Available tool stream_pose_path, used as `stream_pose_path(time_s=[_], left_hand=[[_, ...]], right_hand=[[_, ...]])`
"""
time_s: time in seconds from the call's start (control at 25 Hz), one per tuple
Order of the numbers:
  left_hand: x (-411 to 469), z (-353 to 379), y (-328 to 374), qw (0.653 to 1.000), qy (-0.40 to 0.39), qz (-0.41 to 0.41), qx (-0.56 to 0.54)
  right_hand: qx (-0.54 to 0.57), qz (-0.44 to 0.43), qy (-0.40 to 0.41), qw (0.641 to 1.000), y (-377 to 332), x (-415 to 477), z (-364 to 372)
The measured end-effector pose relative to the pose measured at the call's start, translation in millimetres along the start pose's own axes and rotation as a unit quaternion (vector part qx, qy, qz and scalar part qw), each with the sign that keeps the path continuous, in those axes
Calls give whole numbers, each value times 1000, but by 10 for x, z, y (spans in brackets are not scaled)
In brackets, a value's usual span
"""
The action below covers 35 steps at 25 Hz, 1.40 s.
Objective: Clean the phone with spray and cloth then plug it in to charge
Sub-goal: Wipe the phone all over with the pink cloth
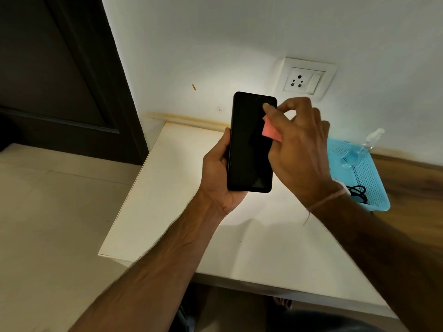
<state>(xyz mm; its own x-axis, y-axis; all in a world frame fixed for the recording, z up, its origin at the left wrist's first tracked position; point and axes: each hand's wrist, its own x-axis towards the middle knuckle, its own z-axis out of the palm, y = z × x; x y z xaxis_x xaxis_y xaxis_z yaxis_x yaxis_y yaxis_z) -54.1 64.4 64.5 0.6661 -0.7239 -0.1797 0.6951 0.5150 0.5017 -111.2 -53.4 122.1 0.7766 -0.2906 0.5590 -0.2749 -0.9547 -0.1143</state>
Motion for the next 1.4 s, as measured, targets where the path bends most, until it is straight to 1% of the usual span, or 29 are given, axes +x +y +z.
stream_pose_path(time_s=[0.04, 0.08, 0.28, 0.36, 0.44, 0.52, 0.64, 0.76, 0.88, 1.12, 1.2, 1.28, 1.4], left_hand=[[-7, 0, 15, 1000, -10, -4, -8], [5, -30, 30, 1000, -2, -2, -11], [18, -56, -6, 1000, -16, 4, 13], [21, -60, -21, 999, -23, 14, 23], [26, -60, -35, 999, -26, 18, 26], [39, -74, -45, 999, -32, 26, 19], [46, -97, -22, 999, -27, 33, 7], [53, -98, -37, 999, -18, 31, 5], [66, -88, -88, 999, -20, 32, 6], [72, -100, -85, 999, -26, 33, -9], [68, -92, -94, 999, -26, 32, -10], [62, -81, -93, 999, -33, 26, -12], [53, -81, -53, 998, -52, 13, -44]], right_hand=[[8, -5, 3, 1000, -25, -31, 16], [21, 0, 11, 1000, -25, -20, 23], [60, 5, 48, 997, -147, -81, 91], [91, 39, 67, 993, -206, -33, 124], [127, 92, 70, 985, -270, 25, 148], [136, 133, 74, 979, -338, 63, 160], [181, 120, 69, 974, -370, -1, 165], [255, 125, 60, 957, -304, -3, 126], [247, 142, 98, 953, -265, 57, 104], [219, 152, 123, 956, -243, 44, 110], [198, 125, 142, 962, -271, 72, 82], [163, 62, 140, 975, -314, 101, 69], [110, -50, 90, 989, -440, -23, 139]])
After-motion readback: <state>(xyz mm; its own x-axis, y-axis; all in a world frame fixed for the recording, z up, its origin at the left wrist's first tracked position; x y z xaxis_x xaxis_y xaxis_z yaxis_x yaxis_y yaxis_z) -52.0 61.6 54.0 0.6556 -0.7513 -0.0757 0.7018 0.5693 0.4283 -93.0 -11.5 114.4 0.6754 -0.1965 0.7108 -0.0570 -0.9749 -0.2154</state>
